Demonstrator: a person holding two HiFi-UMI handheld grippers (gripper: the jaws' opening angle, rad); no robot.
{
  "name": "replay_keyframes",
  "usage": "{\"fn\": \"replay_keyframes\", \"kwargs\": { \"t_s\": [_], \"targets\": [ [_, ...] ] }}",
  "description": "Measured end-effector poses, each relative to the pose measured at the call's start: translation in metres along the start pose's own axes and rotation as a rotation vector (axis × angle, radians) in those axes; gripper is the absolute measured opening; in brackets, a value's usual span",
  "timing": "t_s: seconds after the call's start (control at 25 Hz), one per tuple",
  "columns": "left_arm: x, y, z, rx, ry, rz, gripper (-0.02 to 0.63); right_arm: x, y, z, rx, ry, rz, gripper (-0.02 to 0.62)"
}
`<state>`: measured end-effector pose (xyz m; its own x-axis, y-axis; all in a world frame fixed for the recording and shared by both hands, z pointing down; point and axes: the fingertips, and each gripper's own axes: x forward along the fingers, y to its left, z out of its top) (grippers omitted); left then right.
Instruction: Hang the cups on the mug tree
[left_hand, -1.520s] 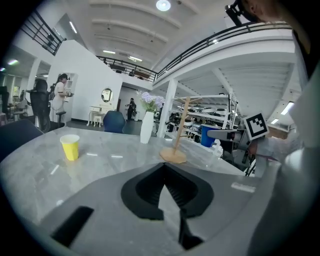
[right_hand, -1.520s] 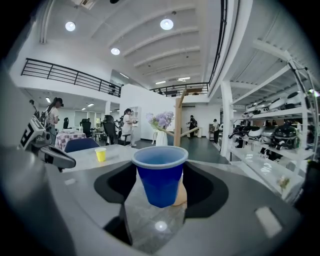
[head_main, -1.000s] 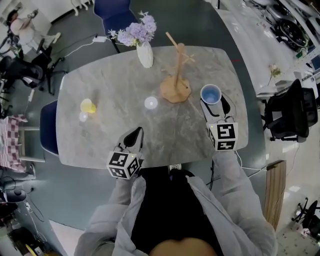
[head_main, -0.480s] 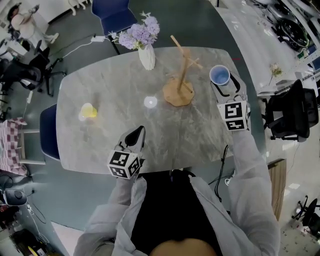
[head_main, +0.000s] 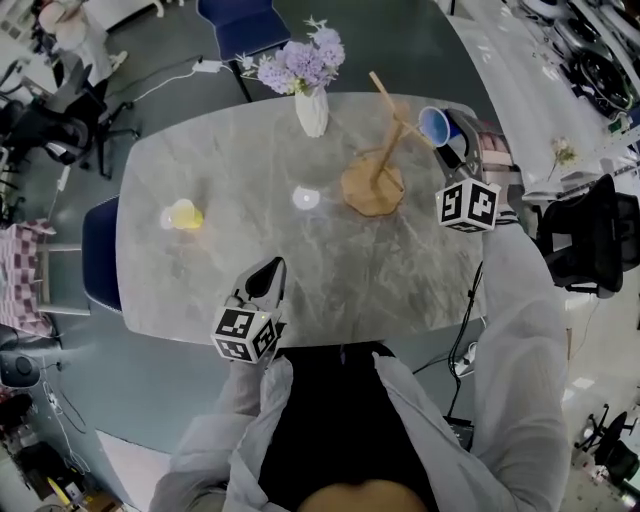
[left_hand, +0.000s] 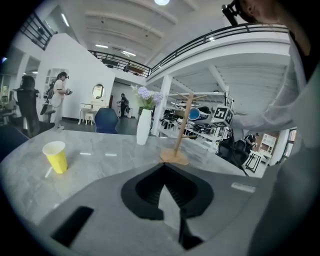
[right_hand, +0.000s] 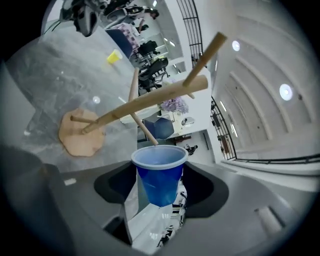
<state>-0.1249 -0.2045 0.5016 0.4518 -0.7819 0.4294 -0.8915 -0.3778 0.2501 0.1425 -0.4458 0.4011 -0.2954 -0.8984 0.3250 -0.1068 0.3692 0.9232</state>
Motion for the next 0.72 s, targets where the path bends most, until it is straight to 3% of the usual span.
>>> {"fn": "replay_keyframes", "kwargs": {
  "t_s": [0.4, 0.72],
  "targets": [
    [-0.014, 0.012, -0.009, -0.029, 0.0, 0.051, 0.0, 0.002, 0.029, 0.045, -0.254, -0.109, 0.006, 0.304],
    [-0.027, 0.009, -0.019, -0.057, -0.009, 0.076, 0.0, -0.001, 0.046, 0.058, -0.358, -0.125, 0.0, 0.307]
  ]
}}
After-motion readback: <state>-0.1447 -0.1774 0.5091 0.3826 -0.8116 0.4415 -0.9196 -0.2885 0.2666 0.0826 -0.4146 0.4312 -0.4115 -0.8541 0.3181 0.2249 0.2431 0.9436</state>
